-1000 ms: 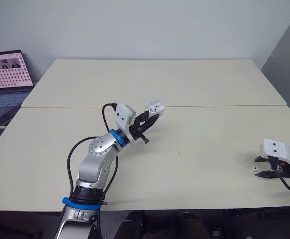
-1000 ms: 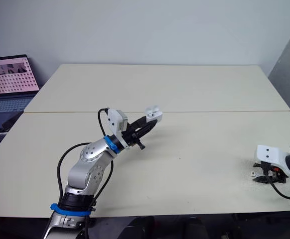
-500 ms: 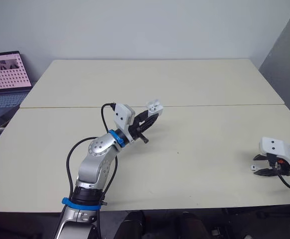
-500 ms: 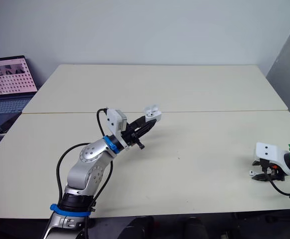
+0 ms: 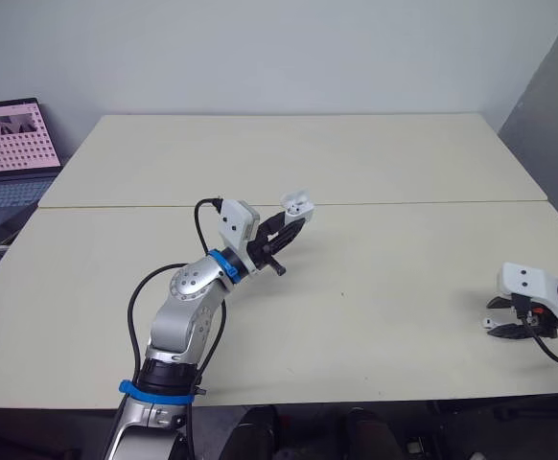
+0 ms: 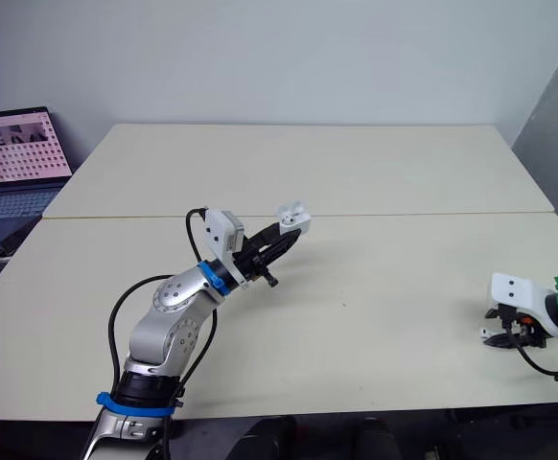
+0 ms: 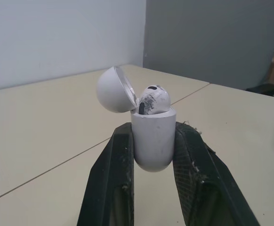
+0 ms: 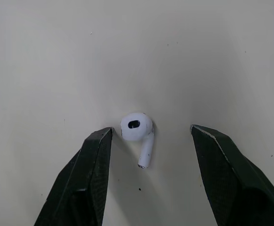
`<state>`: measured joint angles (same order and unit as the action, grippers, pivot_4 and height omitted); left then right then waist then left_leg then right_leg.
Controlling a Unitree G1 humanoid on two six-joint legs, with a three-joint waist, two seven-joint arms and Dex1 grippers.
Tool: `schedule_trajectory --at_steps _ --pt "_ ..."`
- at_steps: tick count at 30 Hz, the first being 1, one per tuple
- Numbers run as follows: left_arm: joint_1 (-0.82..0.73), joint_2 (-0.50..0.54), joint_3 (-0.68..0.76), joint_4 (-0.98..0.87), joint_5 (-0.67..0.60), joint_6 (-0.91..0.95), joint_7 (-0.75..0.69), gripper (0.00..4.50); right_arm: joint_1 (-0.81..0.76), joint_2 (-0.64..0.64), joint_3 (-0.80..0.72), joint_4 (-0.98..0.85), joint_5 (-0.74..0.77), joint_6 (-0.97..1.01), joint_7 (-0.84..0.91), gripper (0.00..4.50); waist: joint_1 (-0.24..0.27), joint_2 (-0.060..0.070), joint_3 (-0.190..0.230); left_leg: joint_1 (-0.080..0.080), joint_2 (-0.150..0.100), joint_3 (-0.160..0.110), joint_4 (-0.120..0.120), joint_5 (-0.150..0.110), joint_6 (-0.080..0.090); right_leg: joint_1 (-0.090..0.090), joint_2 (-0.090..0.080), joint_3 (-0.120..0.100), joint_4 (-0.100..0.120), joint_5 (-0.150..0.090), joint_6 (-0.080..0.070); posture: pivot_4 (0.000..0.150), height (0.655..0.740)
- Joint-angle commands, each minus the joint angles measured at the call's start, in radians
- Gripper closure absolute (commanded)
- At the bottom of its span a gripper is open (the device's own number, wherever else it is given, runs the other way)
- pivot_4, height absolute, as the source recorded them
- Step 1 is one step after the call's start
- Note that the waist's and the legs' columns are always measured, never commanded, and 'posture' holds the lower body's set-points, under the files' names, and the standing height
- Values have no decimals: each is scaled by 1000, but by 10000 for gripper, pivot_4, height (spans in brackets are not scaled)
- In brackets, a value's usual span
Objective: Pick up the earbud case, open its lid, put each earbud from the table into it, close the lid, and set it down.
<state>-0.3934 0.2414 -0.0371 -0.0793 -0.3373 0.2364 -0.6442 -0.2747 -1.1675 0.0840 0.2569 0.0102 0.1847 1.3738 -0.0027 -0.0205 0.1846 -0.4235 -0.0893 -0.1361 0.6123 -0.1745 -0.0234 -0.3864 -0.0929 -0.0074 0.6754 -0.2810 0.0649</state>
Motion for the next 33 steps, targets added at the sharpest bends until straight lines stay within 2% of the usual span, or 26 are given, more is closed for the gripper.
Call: schedule_trajectory --at_steps 1,8,11,16,21,23,24,27,33 --pt "-15 2 7 -40 -8 -19 1 37561 -7 8 1 -20 5 1 2 17847 0 0 0 0 0 0 0 0 0 0 0 0 0 0 0 1500 7400" --pt "-16 3 7 -38 -7 -20 2 37561 -5 8 7 -14 -3 -14 0 17847 0 0 0 0 0 0 0 0 0 0 0 0 0 0 0 1500 7400" --pt "-15 2 6 -39 -5 -21 2 37561 1 8 7 -12 -3 -20 0 23708 0 0 0 0 0 0 0 0 0 0 0 0 0 0 0 1500 7400" --pt "-15 3 6 -37 -6 -22 1 37561 5 10 3 -13 2 -20 -1 40957 0 0 0 0 0 0 0 0 0 0 0 0 0 0 0 1500 7400" --pt "-15 0 3 -34 -7 -25 -3 37561 14 14 -16 -58 33 9 2 40905 0 0 0 0 0 0 0 0 0 0 0 0 0 0 0 1500 7400" --pt "-13 -3 0 -32 -9 -29 -8 37561 -1 46 -43 -137 90 72 -10 40905 -1 0 0 0 0 0 0 0 0 0 0 0 0 0 0 1500 7400" --pt "-12 -9 -2 -30 -13 -32 -13 37561 -29 88 -66 -195 137 130 -40 40905 -2 0 0 0 1 0 0 0 0 0 0 0 0 0 0 1500 7400" --pt "-23 -43 -15 -2 -32 -43 -33 37561 -191 349 -166 -393 325 356 -283 40905 -16 0 0 1 4 2 0 0 0 -1 2 2 0 1 -2 1500 7400" --pt "-83 -70 -21 79 -77 -33 -112 37561 -284 713 -234 -631 467 491 -645 40905 11 -1 0 -2 6 -4 -1 -1 -2 -2 5 -3 0 2 -4 1500 7400"
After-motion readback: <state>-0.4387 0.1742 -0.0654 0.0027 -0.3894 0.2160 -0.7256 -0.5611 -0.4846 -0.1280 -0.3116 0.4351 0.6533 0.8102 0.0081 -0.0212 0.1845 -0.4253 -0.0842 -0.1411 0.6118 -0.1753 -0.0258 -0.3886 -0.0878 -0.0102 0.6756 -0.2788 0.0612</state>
